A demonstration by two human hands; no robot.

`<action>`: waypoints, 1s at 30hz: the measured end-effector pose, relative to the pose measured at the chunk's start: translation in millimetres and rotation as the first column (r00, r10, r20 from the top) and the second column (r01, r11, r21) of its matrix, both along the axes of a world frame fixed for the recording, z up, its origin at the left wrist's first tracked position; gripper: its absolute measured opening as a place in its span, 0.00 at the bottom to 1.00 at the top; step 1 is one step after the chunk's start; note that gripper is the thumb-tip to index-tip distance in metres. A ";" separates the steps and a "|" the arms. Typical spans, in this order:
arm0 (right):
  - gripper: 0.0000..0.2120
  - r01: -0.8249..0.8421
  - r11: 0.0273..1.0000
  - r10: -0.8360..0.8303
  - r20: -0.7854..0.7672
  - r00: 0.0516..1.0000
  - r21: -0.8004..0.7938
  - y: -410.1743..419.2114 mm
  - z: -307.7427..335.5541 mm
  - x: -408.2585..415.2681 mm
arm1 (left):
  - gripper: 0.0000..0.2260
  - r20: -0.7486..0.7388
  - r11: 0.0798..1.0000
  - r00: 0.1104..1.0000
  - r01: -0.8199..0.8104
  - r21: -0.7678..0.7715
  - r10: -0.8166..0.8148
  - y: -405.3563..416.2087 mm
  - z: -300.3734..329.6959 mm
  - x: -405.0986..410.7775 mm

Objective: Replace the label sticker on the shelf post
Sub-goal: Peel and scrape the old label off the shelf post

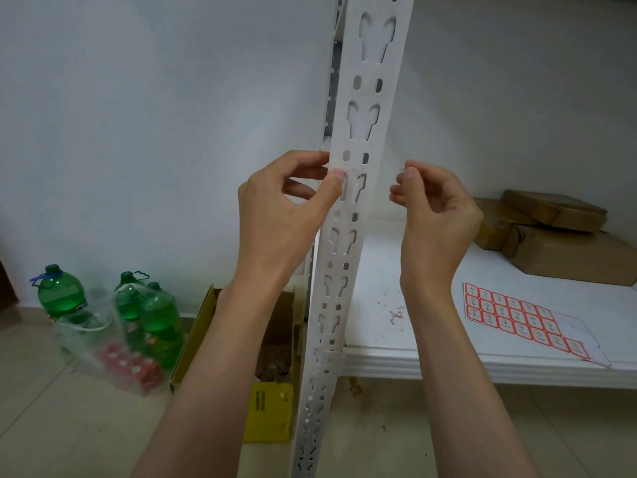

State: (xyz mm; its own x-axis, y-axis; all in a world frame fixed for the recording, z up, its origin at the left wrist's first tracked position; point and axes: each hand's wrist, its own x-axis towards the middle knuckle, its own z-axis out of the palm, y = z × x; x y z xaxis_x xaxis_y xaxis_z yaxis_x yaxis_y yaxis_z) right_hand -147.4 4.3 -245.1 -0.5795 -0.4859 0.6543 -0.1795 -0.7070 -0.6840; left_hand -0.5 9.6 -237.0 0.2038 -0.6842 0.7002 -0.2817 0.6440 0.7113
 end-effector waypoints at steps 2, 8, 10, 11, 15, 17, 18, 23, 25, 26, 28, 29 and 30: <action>0.04 -0.015 0.998 0.014 0.019 1.000 0.066 -1.5 -4.4 -5.6 | 0.11 0.006 1.000 1.000 -0.004 -0.004 0.004 0.6 0.2 0.2; 0.03 -0.029 0.978 0.018 0.058 0.998 0.205 -3.6 -16.4 -22.1 | 0.13 0.060 0.999 0.998 -0.022 -0.027 0.024 4.7 0.3 -3.5; 0.02 -0.032 0.970 0.024 0.037 0.999 0.241 -3.5 -20.4 -26.5 | 0.15 0.082 0.998 0.995 -0.043 -0.052 0.047 7.0 1.1 -5.5; 0.03 -0.028 0.964 0.023 0.025 0.999 0.265 -3.9 -22.8 -28.8 | 0.16 0.094 0.996 0.994 -0.056 -0.065 0.062 8.1 1.8 -6.4; 0.05 -0.016 0.925 0.028 -0.026 0.999 0.378 -7.5 -32.1 -37.3 | 0.14 0.140 0.988 0.981 -0.119 -0.094 0.132 10.0 6.8 -6.7; 0.07 -0.016 0.911 0.037 -0.043 0.998 0.413 -9.3 -36.5 -40.2 | 0.15 0.165 0.982 0.971 -0.160 -0.097 0.174 9.1 9.4 -8.0; 0.08 -0.012 0.907 0.035 -0.049 0.998 0.422 -9.7 -38.0 -41.3 | 0.16 0.175 0.979 0.965 -0.182 -0.096 0.197 8.8 10.9 -9.7; 0.08 0.008 0.897 0.029 -0.077 0.997 0.442 -10.9 -39.6 -45.2 | 0.17 0.227 0.955 0.928 -0.279 -0.096 0.294 10.5 19.2 -20.0; 0.09 0.010 0.887 0.041 -0.101 0.994 0.461 -11.7 -40.7 -46.6 | 0.17 0.240 0.951 0.920 -0.294 -0.098 0.310 11.0 19.9 -21.9; 0.09 0.014 0.878 0.050 -0.121 0.991 0.479 -12.0 -41.7 -47.1 | 0.17 0.242 0.949 0.918 -0.299 -0.102 0.316 10.9 19.7 -22.2; 0.09 0.031 0.850 0.074 -0.177 0.981 0.526 -12.8 -44.4 -47.5 | 0.17 0.244 0.946 0.915 -0.304 -0.111 0.323 10.6 19.3 -23.0; 0.09 0.043 0.836 0.085 -0.205 0.975 0.547 -13.4 -46.0 -47.7 | 0.17 0.246 0.944 0.912 -0.309 -0.115 0.328 10.1 19.0 -23.4; 0.10 0.054 0.824 0.091 -0.227 0.970 0.563 -14.0 -47.8 -47.8 | 0.16 0.246 0.942 0.909 -0.315 -0.119 0.336 9.7 18.9 -23.9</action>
State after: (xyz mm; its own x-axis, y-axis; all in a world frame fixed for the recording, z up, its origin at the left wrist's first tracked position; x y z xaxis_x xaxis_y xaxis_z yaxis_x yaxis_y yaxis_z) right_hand -195.2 -9.7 -292.9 -0.4323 -0.8189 0.3775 -0.3756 -0.2171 -0.9010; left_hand -24.4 19.3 -218.2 0.2106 -0.5543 0.8053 -0.6524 0.5338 0.5380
